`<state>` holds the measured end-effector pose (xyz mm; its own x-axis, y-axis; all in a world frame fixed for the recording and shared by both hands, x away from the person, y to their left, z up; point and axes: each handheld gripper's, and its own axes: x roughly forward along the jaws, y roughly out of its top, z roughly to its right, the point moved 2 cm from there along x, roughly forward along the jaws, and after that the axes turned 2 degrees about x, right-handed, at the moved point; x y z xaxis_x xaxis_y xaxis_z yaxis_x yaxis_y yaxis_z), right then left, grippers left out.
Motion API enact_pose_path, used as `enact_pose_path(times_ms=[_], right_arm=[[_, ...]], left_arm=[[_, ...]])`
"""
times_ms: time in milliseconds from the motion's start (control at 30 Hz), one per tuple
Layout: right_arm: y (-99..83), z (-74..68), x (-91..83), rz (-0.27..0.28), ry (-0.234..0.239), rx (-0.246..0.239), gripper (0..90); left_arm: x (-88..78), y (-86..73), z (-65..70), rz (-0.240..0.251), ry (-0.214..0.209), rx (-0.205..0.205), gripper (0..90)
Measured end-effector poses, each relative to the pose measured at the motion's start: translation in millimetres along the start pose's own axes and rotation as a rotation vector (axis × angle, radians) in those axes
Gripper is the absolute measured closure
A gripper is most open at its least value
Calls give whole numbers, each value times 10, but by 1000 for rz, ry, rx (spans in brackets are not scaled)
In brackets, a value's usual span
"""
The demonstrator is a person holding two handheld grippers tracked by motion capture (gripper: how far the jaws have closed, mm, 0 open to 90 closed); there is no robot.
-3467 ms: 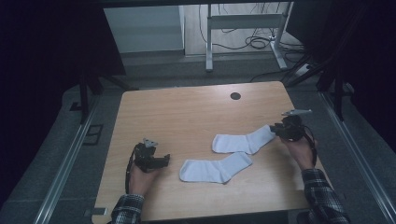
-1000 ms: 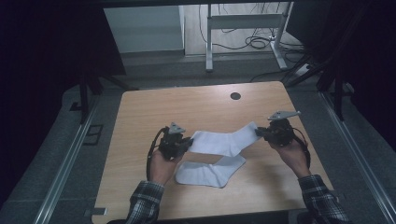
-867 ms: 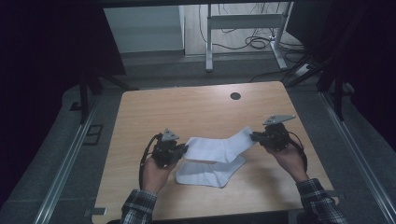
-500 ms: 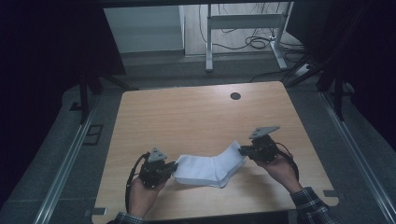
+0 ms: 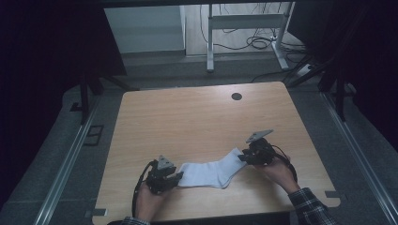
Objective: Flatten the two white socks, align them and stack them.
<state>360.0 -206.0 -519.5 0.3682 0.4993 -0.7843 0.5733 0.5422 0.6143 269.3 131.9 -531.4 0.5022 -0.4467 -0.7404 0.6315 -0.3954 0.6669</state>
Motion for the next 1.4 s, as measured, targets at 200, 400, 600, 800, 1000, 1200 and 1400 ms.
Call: enact_pose_path(times_ms=[200, 400, 600, 800, 1000, 1200, 1400], right_arm=[[66, 14, 104, -5, -10, -8, 606], [5, -4, 114, -42, -6, -3, 741], [-83, -23, 31, -39, -9, -10, 693], [-158, 48, 72, -41, 22, 31, 630], [-121, 25, 71, -49, 15, 31, 773], [-29, 146, 67, -26, -33, 49, 780], [86, 318, 48, 20, -63, 82, 780]], left_arm=[[75, -11, 1, -28, 13, 17, 615], [159, 59, -67, -33, 27, 44, 731], [268, 162, -131, -25, 18, 25, 696], [363, 192, -158, -28, -6, -1, 656], [412, 253, -183, -30, -58, -19, 811], [470, 421, -265, -3, -42, -35, 819], [510, 655, -340, 38, -14, -32, 818]])
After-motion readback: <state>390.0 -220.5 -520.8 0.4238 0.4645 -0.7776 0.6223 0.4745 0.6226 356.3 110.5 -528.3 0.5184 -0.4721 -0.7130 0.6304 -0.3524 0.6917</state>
